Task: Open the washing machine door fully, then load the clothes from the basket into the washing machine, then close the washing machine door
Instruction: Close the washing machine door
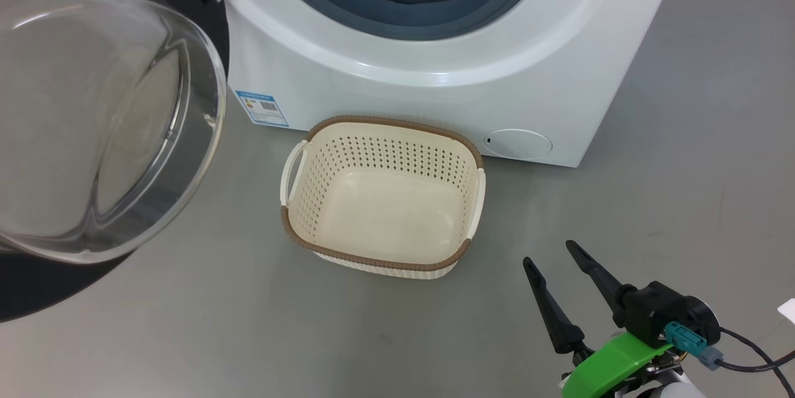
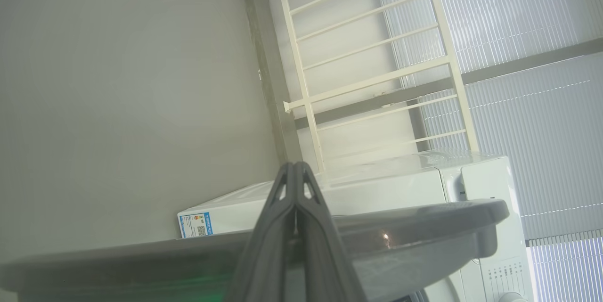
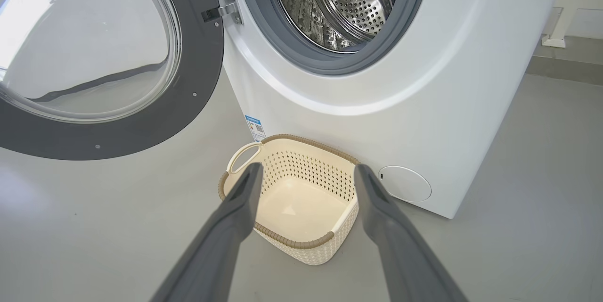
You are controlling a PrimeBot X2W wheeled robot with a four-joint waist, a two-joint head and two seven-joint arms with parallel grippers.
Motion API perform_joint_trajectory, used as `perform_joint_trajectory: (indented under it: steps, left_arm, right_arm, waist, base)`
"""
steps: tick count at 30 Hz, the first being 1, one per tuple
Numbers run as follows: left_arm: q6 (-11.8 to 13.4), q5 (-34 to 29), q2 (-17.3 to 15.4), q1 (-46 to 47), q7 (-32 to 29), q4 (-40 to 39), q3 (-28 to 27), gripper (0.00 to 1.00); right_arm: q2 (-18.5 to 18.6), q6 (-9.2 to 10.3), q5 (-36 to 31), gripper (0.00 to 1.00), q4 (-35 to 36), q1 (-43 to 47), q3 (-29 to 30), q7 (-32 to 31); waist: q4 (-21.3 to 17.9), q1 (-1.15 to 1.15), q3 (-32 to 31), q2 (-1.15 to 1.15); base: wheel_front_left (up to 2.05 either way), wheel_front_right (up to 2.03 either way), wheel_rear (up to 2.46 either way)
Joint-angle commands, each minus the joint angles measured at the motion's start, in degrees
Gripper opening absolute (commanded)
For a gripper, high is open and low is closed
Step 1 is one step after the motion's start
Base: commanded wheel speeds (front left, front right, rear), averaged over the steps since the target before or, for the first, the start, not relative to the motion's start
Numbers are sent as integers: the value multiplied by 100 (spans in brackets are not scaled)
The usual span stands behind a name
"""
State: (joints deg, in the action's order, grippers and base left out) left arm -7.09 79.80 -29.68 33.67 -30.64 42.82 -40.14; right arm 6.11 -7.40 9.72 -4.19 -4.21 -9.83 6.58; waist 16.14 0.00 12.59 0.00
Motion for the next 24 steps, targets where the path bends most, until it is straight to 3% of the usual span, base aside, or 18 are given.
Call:
perform_joint_trajectory:
  steps: [1, 12, 24]
  left_arm:
    - [-39, -37, -388, -145, -183, -139, -17, 0]
    - [-39, 116, -354, -413, -732, -463, 48, 0]
    - [-39, 456, -106, -856, -1514, -1143, 145, 0]
  right_arm:
    - [-18, -9, -15, 100, 114, -86, -149, 33]
    - [-102, -9, -104, 100, 70, 44, 273, 239]
    - [-242, -9, -152, 100, 118, 107, 640, 376]
  waist:
    - [1, 0, -32, 0]
    - [-40, 0, -164, 0]
    - [-359, 0, -325, 0]
  base:
    - [0, 0, 0]
    - [0, 0, 0]
    - [0, 0, 0]
